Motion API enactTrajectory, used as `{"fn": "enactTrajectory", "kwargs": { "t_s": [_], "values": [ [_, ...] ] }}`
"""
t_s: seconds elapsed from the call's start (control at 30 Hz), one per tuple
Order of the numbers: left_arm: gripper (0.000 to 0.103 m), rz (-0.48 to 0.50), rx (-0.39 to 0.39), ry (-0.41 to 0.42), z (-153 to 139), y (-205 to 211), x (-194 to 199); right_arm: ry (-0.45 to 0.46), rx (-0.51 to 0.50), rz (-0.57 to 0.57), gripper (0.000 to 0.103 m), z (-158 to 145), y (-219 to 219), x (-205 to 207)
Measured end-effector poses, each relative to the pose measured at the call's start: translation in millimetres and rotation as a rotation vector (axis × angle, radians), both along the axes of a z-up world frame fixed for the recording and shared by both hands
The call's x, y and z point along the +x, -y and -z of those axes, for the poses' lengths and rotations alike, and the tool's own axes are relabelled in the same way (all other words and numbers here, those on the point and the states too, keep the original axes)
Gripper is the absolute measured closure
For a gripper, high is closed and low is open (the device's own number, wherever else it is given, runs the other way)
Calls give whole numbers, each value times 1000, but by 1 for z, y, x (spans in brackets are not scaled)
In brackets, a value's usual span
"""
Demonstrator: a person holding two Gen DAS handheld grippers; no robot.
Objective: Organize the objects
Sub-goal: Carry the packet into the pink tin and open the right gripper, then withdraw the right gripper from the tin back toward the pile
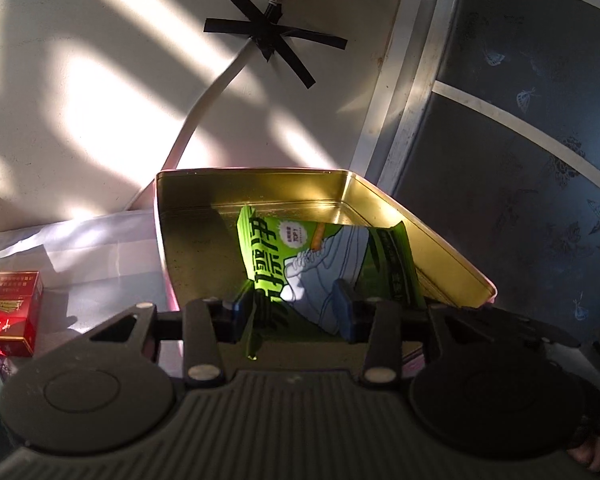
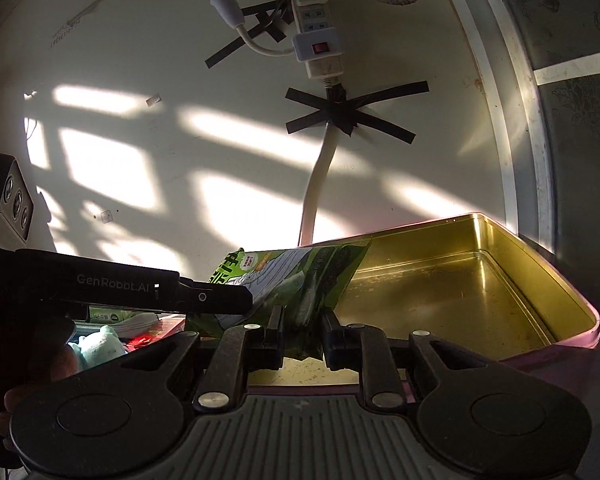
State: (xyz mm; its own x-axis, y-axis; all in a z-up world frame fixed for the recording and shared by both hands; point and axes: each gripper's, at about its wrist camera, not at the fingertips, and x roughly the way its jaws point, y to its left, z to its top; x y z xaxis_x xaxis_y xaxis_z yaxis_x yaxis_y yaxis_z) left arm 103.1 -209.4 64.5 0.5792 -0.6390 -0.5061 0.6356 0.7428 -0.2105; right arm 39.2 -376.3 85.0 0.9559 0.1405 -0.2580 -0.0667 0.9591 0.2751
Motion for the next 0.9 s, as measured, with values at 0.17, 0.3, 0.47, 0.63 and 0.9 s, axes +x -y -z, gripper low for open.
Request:
{"fn": "enactTrajectory", "kwargs": {
  "t_s": [0.17,0.3,0.47,0.63,0.9],
  "values": [
    [54,-27,100,24,15,22,9,12,45,143,66,13,20,5],
    [51,-46,110,43,14,17,3,36,59,191,62,16,29,1],
    [50,-72,139,79,7,6,-17,30,50,185,62,14,21,-4],
    [47,-91,158,126,-2,-8,-44,36,36,182,62,7,6,-25],
    [46,-127,203,145,6,-37,-76,-29,74,164,62,16,-19,-64]
  ]
}}
